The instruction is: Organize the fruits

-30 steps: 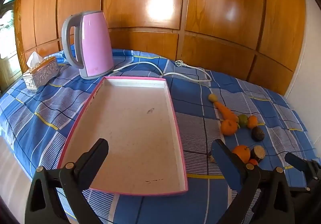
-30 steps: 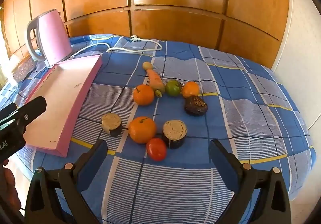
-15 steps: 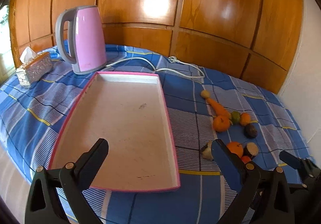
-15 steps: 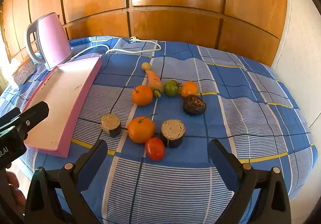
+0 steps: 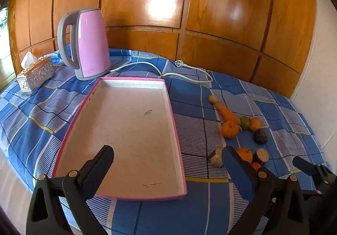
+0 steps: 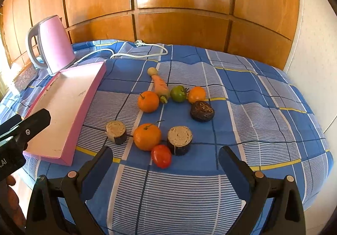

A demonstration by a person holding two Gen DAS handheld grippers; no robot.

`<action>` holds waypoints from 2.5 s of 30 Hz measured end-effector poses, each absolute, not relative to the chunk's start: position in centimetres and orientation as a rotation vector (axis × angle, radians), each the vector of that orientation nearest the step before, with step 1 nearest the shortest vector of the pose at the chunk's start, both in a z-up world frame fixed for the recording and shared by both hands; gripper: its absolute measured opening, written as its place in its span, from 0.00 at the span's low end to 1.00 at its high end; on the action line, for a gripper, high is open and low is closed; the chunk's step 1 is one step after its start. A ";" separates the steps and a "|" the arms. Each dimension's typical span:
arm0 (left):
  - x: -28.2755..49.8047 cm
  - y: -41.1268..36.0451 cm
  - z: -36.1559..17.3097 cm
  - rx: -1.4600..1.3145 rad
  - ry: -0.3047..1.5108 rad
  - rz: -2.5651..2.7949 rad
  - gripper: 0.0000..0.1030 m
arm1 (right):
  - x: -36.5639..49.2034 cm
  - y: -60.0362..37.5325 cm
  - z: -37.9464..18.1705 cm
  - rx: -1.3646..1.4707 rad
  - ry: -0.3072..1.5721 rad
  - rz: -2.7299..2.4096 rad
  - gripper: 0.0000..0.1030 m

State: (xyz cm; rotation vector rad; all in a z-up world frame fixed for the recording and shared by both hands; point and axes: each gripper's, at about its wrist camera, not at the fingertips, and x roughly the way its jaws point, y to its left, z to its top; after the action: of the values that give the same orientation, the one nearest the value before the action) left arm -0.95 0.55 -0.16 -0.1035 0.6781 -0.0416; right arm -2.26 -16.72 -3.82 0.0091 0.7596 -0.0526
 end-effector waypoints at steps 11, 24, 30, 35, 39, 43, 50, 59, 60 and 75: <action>-1.1 0.4 0.7 -0.069 0.631 -0.019 1.00 | -2.2 -17.0 -3.7 0.018 0.759 -0.054 0.99; -0.8 0.1 0.8 -0.052 0.630 -0.022 1.00 | -2.1 -17.6 -3.7 0.032 0.755 -0.061 0.99; -0.7 -0.5 0.7 -0.041 0.632 -0.040 1.00 | -2.0 -18.1 -3.7 0.045 0.760 -0.060 0.99; -0.2 -0.7 0.8 -0.029 0.637 -0.070 0.99 | -2.0 -19.1 -4.2 0.084 0.786 -0.050 0.89; 0.2 -1.2 0.7 -0.004 0.644 -0.123 0.92 | -2.3 -20.0 -5.0 0.113 0.811 -0.034 0.75; 0.8 -1.9 -0.1 0.014 0.695 -0.226 0.66 | -2.3 -20.2 -5.6 0.122 0.827 0.007 0.50; 1.5 -3.9 -1.8 0.049 0.777 -0.357 0.50 | -1.3 -19.4 -6.8 0.111 0.854 0.089 0.48; 2.8 -6.0 -2.9 0.106 0.838 -0.417 0.46 | 0.3 -19.3 -8.7 0.112 0.876 0.108 0.35; 3.1 -6.2 -3.1 0.113 0.843 -0.419 0.46 | 0.4 -19.5 -8.8 0.122 0.878 0.118 0.35; 6.2 -8.7 -6.4 0.213 0.930 -0.416 0.35 | 0.2 -19.5 -8.8 0.074 0.857 0.138 0.30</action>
State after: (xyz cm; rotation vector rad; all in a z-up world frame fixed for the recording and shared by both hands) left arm 6.24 -8.74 -6.44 0.2127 0.9299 -0.4156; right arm 0.17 -19.52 -8.84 0.0736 0.8573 0.1384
